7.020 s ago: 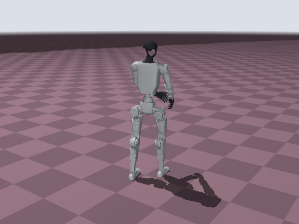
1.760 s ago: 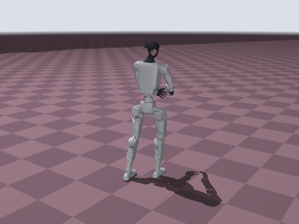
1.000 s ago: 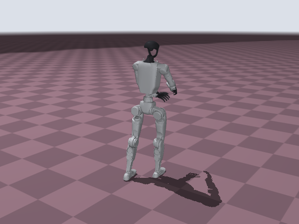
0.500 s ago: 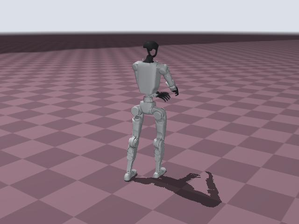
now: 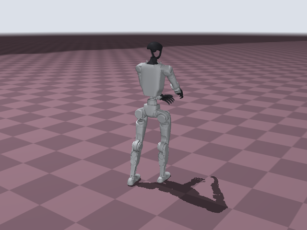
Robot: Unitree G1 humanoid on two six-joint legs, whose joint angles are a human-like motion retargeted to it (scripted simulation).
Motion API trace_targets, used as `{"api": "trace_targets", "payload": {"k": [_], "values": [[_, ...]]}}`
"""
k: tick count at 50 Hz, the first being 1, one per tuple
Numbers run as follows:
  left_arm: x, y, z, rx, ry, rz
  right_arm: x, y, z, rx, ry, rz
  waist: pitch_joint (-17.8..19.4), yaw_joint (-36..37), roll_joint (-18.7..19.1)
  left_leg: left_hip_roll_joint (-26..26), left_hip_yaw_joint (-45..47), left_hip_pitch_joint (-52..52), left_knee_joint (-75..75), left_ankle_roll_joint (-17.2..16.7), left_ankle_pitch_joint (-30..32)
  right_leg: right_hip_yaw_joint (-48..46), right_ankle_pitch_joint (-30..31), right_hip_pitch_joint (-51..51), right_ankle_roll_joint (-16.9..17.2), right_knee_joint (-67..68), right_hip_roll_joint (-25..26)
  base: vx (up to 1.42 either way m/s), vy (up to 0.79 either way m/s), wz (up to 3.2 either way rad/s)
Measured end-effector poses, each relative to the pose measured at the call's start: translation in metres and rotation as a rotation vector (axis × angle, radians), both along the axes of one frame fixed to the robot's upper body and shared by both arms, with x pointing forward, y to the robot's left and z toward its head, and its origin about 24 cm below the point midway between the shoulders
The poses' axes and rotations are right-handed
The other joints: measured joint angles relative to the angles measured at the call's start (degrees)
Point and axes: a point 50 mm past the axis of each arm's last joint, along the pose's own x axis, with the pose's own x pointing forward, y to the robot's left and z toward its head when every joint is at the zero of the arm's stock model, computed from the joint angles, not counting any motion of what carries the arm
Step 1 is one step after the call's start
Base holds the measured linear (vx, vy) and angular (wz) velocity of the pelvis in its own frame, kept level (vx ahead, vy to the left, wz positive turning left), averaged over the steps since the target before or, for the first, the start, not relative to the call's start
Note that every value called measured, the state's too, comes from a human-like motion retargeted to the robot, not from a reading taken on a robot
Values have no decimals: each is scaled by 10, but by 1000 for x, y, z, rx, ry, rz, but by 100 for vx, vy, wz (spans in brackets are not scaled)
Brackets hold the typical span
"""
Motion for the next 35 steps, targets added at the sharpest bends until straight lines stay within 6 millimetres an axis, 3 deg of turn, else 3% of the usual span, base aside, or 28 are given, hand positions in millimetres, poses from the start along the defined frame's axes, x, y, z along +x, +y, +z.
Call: {"api": "trace_targets", "payload": {"k": [35], "values": [[3, 5, -3, -6, 42, 51, -3, 0, 0, -5, -8, 22, 4, 0, -10, 2, -15, -3, 3, 1, 0, -10, -3, -2, -3, 7, -1, 0, 0, 0]]}}
